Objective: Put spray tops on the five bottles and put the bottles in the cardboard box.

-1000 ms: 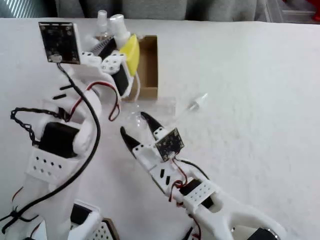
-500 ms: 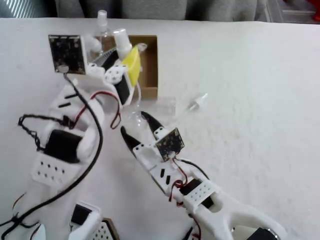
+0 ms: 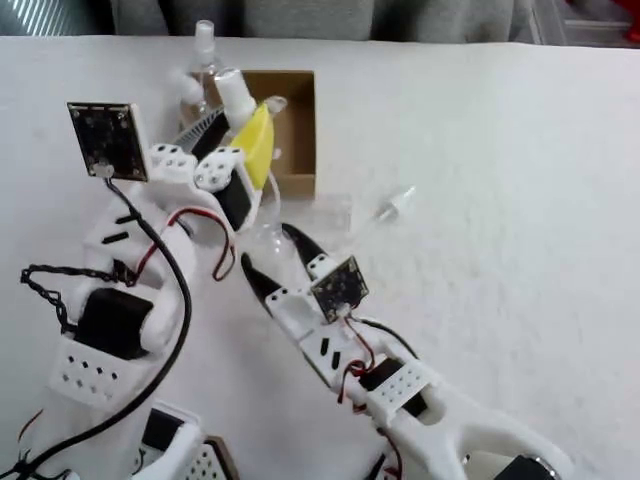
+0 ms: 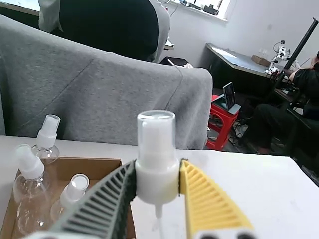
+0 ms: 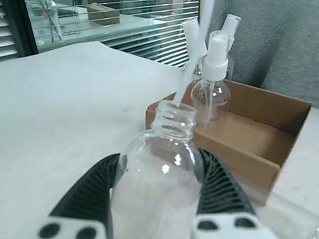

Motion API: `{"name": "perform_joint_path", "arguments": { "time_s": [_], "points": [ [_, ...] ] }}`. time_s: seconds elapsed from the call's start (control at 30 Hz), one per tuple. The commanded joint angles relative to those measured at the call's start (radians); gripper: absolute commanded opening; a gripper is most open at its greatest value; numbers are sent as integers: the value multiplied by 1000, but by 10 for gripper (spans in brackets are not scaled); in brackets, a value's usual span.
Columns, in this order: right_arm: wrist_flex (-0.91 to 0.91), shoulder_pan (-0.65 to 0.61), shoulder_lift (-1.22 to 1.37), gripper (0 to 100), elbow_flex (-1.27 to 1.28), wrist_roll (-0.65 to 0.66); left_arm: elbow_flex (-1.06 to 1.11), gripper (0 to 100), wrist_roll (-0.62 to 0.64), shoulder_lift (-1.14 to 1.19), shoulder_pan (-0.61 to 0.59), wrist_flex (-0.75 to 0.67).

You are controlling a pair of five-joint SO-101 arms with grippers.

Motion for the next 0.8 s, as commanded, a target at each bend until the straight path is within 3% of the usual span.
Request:
{"name": "perform_joint_path", "arguments": {
  "time_s": [0.0,0.27,0.5,0.77],
  "points": [
    [-24,7,-5,17,-23,3,-8,64,14,-21,2,-25],
    [-24,10,-5,17,-23,3,6,64,11,-22,1,-29],
    [-24,12,-7,17,-23,3,153,64,11,-27,-24,-209],
    [-24,12,-7,17,-23,3,161,64,12,-28,-25,-170]
  ]
}}
